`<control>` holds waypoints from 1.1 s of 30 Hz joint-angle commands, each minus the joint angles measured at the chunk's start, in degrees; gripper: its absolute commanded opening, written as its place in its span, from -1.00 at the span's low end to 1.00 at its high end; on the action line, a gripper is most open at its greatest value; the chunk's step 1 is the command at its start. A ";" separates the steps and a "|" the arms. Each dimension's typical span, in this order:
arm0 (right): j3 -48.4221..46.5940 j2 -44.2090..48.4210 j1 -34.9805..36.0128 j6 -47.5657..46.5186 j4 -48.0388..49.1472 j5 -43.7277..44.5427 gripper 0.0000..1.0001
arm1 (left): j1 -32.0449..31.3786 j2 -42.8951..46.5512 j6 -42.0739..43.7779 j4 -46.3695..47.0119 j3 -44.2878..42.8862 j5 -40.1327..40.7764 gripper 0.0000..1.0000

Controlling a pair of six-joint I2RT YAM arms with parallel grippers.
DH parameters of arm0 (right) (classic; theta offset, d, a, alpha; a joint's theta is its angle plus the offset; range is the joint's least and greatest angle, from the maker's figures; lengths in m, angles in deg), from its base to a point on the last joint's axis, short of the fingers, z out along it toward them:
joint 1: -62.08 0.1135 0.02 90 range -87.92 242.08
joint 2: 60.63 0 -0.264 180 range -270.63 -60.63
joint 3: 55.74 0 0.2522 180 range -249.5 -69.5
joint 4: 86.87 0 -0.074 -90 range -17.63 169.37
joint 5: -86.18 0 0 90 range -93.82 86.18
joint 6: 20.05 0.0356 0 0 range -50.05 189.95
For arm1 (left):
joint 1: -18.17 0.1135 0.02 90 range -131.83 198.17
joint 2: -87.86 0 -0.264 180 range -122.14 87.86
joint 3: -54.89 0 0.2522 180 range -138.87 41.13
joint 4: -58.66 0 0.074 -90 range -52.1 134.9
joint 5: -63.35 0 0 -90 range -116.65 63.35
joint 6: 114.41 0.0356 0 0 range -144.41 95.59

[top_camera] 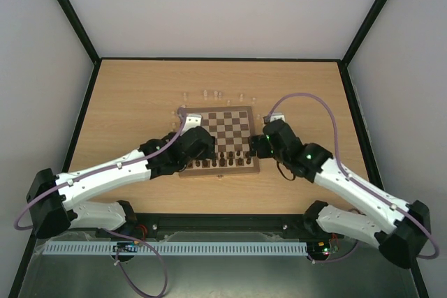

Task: Set up the chess pieces on the board
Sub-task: Pick up the chess piece at the center of the board.

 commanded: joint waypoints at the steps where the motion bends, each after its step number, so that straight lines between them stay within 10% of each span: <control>1: -2.77 -6.57 -8.34 -2.12 2.31 -12.19 0.67 | 0.85 0.09 1.51 2.76 1.01 -1.53 0.98; 14: -8.21 -25.33 -18.46 -4.59 2.07 -17.02 -0.09 | 2.29 1.31 4.94 9.03 6.64 -10.50 0.98; 33: -9.78 -36.59 -21.79 -6.00 4.91 -14.37 -0.23 | 4.75 2.82 6.78 9.98 7.87 -12.82 0.98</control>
